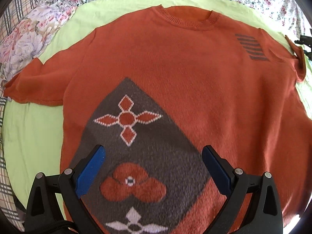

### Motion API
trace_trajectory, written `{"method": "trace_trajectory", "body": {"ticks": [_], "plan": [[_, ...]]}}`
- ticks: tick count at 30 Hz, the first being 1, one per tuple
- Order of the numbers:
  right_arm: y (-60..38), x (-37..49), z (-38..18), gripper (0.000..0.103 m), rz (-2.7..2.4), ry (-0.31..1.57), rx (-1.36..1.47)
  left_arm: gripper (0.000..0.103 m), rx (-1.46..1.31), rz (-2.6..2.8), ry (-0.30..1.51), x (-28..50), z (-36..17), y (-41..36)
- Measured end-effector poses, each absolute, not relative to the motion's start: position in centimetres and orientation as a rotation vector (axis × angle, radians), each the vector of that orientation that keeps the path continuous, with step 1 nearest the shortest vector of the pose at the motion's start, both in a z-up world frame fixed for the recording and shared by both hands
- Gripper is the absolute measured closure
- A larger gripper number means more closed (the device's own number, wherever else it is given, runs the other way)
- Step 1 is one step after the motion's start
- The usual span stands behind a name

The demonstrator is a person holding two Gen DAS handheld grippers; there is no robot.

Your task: Fold small clothes

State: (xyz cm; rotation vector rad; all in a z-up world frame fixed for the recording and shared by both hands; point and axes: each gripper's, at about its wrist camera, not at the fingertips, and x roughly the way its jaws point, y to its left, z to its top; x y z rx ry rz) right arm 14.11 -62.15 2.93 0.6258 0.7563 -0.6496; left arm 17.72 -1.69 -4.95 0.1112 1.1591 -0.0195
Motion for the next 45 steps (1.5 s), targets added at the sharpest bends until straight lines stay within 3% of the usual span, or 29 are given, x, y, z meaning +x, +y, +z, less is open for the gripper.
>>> {"method": "trace_trajectory", "body": {"ticks": [1,3,4,16,24,31,34,36,37,45], "plan": [[-62.7,14.5,2.3,0.064,-0.641,0.762,0.646,0.003,0.115,-0.017,1.163,17.9,-5.0,-1.7],[-62.9,14.8,1.7,0.092,-0.615,0.766,0.676,0.003,0.113,-0.021,1.167,18.2,-5.1,-1.7],[-62.6,14.7,1.9,0.098,-0.605,0.755,0.664,0.003,0.105,-0.031,1.161,18.4,-5.2,-1.7],[-41.4,17.1,6.4,0.098,-0.128,0.675,0.530,0.003,-0.046,-0.100,1.133,18.2,-4.2,0.3],[-23.9,23.2,1.6,0.098,0.202,0.775,0.560,0.003,-0.132,-0.075,1.086,17.5,-3.3,4.3],[-15.8,26.2,-2.6,0.098,0.325,0.861,0.577,0.003,-0.247,-0.136,1.055,18.9,-3.2,7.3],[-15.1,26.4,-3.8,0.089,0.327,0.910,0.606,0.003,-0.292,-0.191,1.033,20.7,-3.1,7.8],[-16.0,25.2,-3.6,0.070,0.312,0.887,0.640,0.003,-0.346,-0.245,1.036,22.7,-3.3,7.7],[-16.6,24.1,-3.3,0.067,0.292,0.867,0.643,0.003,-0.379,-0.270,1.036,23.5,-3.3,7.7],[-20.5,15.8,-0.9,0.066,0.179,0.774,0.660,0.005,-0.419,-0.387,1.095,31.9,-5.4,5.1]]}}
